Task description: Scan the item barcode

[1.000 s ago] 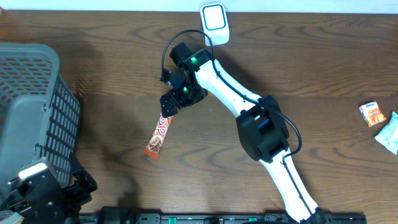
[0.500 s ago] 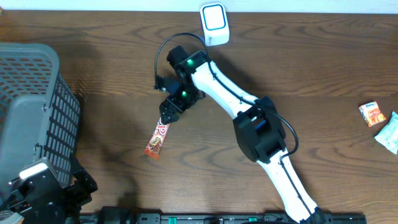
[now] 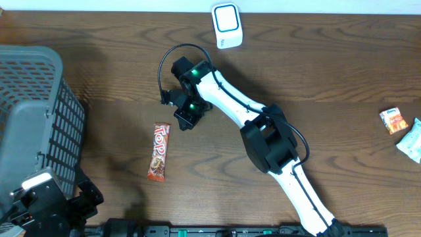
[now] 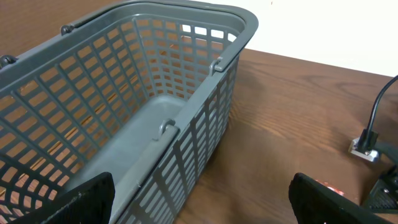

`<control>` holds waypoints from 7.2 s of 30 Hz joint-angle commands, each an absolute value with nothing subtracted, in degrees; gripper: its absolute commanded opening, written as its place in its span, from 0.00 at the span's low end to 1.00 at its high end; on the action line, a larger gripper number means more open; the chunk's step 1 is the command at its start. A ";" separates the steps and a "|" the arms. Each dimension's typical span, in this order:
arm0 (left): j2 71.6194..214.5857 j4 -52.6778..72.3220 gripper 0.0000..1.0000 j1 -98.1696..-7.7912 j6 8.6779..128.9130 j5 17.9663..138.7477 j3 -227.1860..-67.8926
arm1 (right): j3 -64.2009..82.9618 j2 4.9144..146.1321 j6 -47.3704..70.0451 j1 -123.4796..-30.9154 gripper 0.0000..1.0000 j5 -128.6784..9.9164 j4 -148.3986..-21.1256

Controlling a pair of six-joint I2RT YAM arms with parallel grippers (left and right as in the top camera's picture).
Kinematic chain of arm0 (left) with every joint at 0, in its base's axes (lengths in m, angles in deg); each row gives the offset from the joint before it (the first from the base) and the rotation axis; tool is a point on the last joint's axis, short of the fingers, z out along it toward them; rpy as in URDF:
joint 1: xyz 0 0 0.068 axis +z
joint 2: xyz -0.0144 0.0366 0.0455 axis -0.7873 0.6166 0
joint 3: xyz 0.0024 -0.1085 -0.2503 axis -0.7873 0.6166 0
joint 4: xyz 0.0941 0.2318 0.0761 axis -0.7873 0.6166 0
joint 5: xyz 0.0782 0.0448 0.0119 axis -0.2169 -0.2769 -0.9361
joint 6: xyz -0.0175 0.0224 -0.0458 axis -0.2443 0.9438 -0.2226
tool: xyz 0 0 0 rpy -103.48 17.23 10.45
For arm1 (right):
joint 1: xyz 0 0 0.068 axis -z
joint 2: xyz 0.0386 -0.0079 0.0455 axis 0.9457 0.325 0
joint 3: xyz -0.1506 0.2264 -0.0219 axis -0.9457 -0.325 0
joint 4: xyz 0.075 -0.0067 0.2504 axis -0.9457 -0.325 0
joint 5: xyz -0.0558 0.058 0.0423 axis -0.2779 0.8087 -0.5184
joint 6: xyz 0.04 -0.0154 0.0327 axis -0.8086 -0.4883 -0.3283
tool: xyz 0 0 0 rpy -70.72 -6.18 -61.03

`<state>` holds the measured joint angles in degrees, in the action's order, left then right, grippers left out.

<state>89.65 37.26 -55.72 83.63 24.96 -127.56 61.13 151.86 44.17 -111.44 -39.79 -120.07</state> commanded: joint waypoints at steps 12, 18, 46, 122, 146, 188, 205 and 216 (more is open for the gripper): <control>89.30 39.86 0.90 -55.48 83.28 24.81 -127.43 | 61.24 154.02 22.31 -111.85 0.99 -46.56 -121.67; 89.30 39.89 0.90 -55.48 83.28 24.81 -127.45 | 61.24 154.02 0.93 -114.56 0.99 -48.99 -118.67; 89.30 42.75 0.90 -55.48 83.25 24.83 -127.43 | 61.21 156.30 -25.12 -127.41 0.89 -60.77 -111.64; 89.30 44.35 0.90 -55.48 83.28 30.60 -127.43 | 47.99 146.92 -60.03 -130.74 0.01 -148.42 -126.74; 89.30 44.39 0.90 -55.48 83.25 30.86 -127.43 | 48.01 140.58 -37.58 -139.13 0.99 -117.95 -136.84; 89.30 45.90 0.90 -55.48 83.28 30.82 -127.45 | 31.36 145.06 13.72 -135.52 0.46 -90.43 -112.58; 89.30 47.19 0.90 -55.48 83.28 30.82 -127.43 | 34.94 131.01 20.50 -131.59 0.01 -64.05 -116.82; 89.30 47.65 0.90 -55.48 83.28 30.82 -127.43 | 33.57 117.37 23.51 -112.88 0.01 -16.77 -116.66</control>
<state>89.65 47.47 -55.72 83.63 30.97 -127.56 34.88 116.32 21.50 -116.88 -34.74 -116.27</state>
